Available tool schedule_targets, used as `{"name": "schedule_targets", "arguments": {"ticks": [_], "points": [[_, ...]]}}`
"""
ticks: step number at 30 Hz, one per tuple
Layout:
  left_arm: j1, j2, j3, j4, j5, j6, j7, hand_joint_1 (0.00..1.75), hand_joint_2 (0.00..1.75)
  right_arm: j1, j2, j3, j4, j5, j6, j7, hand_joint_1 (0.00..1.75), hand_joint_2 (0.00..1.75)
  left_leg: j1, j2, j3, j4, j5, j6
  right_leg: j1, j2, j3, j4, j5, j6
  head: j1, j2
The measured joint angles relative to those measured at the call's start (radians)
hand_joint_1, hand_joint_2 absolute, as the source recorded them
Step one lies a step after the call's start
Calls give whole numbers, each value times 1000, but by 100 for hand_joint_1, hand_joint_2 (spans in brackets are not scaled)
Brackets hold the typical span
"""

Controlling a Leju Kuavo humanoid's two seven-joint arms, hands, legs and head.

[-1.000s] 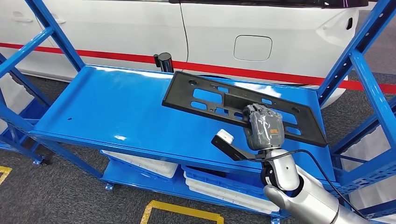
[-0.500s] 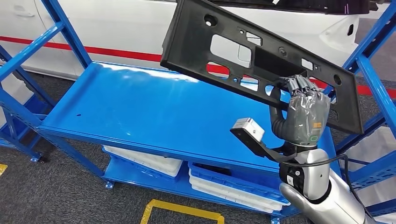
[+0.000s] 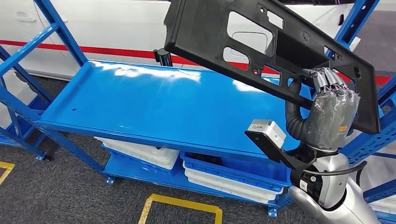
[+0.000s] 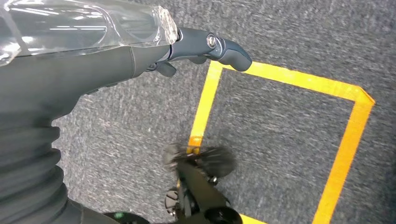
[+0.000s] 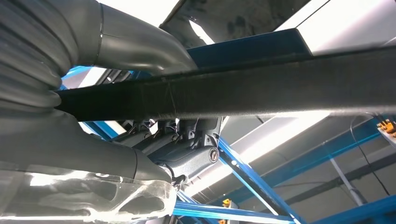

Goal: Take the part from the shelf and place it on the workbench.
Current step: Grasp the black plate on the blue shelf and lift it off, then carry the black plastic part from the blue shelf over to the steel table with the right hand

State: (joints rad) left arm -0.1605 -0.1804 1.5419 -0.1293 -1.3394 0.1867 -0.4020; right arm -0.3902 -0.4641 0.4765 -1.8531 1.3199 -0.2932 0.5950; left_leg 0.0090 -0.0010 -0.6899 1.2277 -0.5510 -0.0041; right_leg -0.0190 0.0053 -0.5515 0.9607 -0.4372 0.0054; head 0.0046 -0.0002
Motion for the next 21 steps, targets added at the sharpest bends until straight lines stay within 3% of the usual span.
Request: {"name": "schedule_targets", "arguments": {"ticks": [1, 2, 3, 5, 7, 9, 11, 12, 14, 15, 16, 17, 18, 19, 21], "points": [[0, 0, 0, 0, 0, 0, -1, 0, 175, 1, 0, 0, 0, 0, 1, -1, 175, 175, 0, 0, 2, 26, -5, -1, 1, 0, -10, 0, 7, 0, 0, 0], [0, 0, 0, 0, 0, 0, -1, 0, 175, 1, 0, 0, -1, 0, 1, -1, 175, 175, 0, 0, 23, 13, 8, 1, 1, 0, -20, 1, 15, 1, 0, 0], [-1, 0, 0, 0, -1, 0, -2, 0, 175, 2, 0, 0, -1, 0, 1, -2, 175, 175, -2, 0, 64, -40, 31, 5, 2, 0, -28, 0, 22, 3, 0, 0], [-5, 0, 0, 0, -1, 0, -3, 0, 175, 2, 0, -1, -4, 0, 1, -3, 175, 175, -9, -1, 171, -198, 68, 24, 5, 0, -40, 1, 34, 7, 0, 0], [-10, 1, 0, 0, -2, 1, -3, 0, 175, 1, 1, -1, -7, 0, 2, -4, 175, 175, -17, -1, 229, -295, 77, 38, 4, -2, -46, -1, 47, 17, 0, 0], [-10, 1, 0, 0, -4, 2, -4, 0, 175, 1, 1, -1, -8, -1, 2, -6, 175, 175, -19, 0, 229, -313, 87, 47, 2, -4, -49, -5, 60, 30, 0, 0], [-9, 1, 0, 0, -6, 3, -4, 0, 175, 1, 1, -1, -8, -1, 2, -6, 175, 175, -15, 3, 221, -326, 110, 59, 1, -4, -61, 13, 37, 39, 0, 0], [-10, 1, 0, 0, -7, 3, -3, 0, 175, 0, 1, -1, -8, -2, 2, -7, 175, 175, -13, 4, 214, -332, 122, 65, 1, -4, -75, 49, 1, 42, 1, 0], [-11, 1, 0, 0, -10, 5, -2, 0, 175, 0, 0, -1, -8, -5, 2, -8, 175, 175, -12, 6, 194, -332, 140, 71, -1, -4, -112, 174, -95, 47, 4, 0], [-11, 1, 0, 0, -12, 5, -2, 0, 175, 0, 0, -1, -8, -8, 1, -9, 175, 175, -12, 7, 182, -331, 149, 71, -2, -4, -126, 237, -124, 50, 5, 0], [-10, 1, 0, 0, -13, 6, -2, 0, 175, 1, 0, -1, -8, -11, 1, -10, 175, 175, -11, 7, 170, -330, 158, 69, -3, -4, -129, 278, -132, 54, 6, 0], [-10, 1, 0, 0, -14, 6, -2, 0, 175, 1, 0, -1, -8, -15, 0, -11, 175, 175, -9, 7, 157, -327, 166, 66, -5, -4, -115, 283, -118, 57, 6, 0], [-11, 1, 0, 0, -15, 6, -2, 0, 175, 0, 0, -1, -8, -19, -1, -12, 175, 175, -7, 7, 145, -323, 173, 62, -7, -4, -82, 251, -90, 60, 6, 0], [-11, 1, 0, 0, -16, 6, -2, 0, 175, -1, 0, -1, -8, -24, -3, -13, 175, 175, -5, 7, 133, -316, 178, 58, -11, -4, -36, 190, -64, 63, 7, 0], [-12, 1, 0, 0, -17, 6, -3, 0, 175, -5, 1, -1, -8, -42, -11, -16, 175, 175, -5, 6, 109, -294, 184, 48, -12, -2, 53, 54, -51, 65, 8, 0]]}}
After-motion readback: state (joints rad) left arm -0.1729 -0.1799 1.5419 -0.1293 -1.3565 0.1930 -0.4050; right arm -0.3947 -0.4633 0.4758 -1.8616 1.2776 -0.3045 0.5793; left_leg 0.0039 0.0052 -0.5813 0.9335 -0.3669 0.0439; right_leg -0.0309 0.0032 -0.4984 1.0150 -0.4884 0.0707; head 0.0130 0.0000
